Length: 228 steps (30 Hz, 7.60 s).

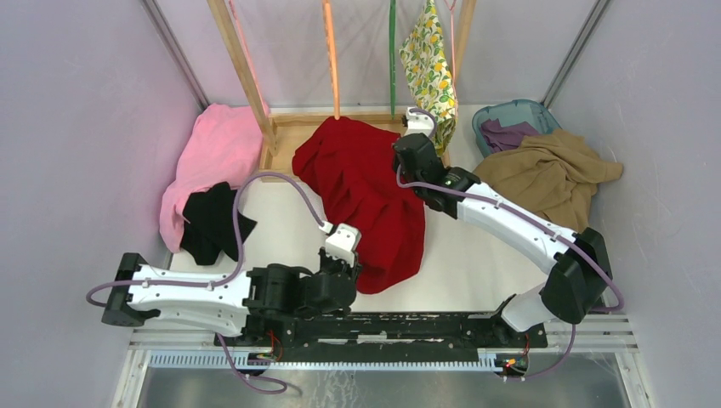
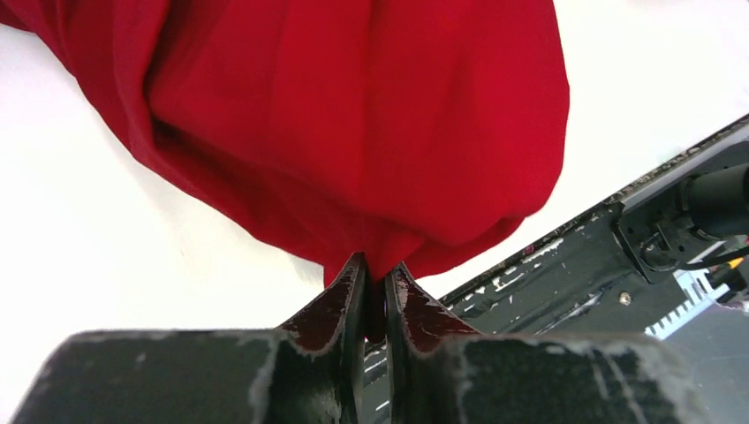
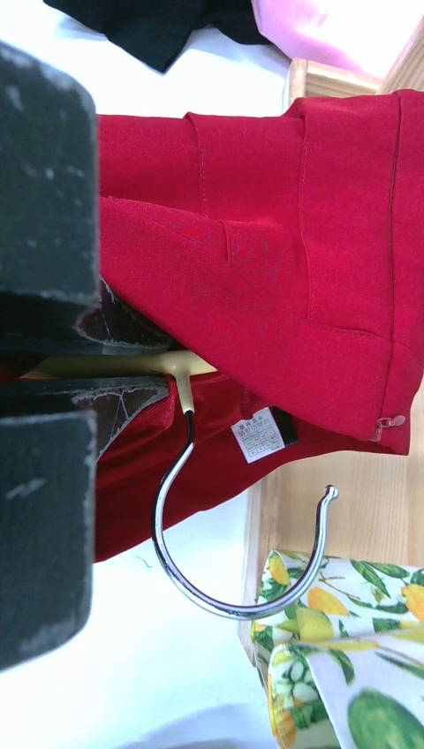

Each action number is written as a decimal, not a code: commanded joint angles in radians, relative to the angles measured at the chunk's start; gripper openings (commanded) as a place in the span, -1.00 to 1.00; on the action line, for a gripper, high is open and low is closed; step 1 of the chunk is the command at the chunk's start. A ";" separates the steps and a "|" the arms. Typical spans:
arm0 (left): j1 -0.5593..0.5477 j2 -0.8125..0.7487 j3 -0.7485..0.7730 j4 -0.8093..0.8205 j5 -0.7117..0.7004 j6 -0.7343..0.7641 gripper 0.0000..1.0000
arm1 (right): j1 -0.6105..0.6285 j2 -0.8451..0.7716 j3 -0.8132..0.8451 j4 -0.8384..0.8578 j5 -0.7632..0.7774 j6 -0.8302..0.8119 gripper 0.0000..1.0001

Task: Place the skirt on the hanger
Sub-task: Adjust the skirt on the hanger, then place the hanger at the clothesline.

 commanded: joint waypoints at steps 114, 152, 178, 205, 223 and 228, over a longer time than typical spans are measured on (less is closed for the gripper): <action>-0.265 -0.165 0.331 -0.525 -0.206 -0.238 0.40 | 0.181 0.202 1.073 -0.707 0.218 -0.888 -0.98; -0.266 -0.224 0.320 -0.503 -0.191 -0.195 0.34 | -0.169 0.131 0.886 -0.348 0.276 -0.684 -0.98; -0.264 -0.276 0.337 -0.555 -0.208 -0.195 0.32 | -0.172 0.319 1.124 -0.183 0.289 -0.598 -0.97; -0.265 -0.420 0.134 -0.441 -0.167 -0.153 0.33 | -0.306 0.399 1.159 0.239 -0.186 -0.664 -0.98; -0.266 -0.515 0.034 -0.410 -0.141 -0.164 0.33 | -0.445 0.331 1.096 0.343 -0.562 -0.422 -0.98; -0.265 -0.529 0.021 -0.404 -0.143 -0.161 0.33 | -0.444 0.267 1.005 0.369 -0.620 -0.421 -0.97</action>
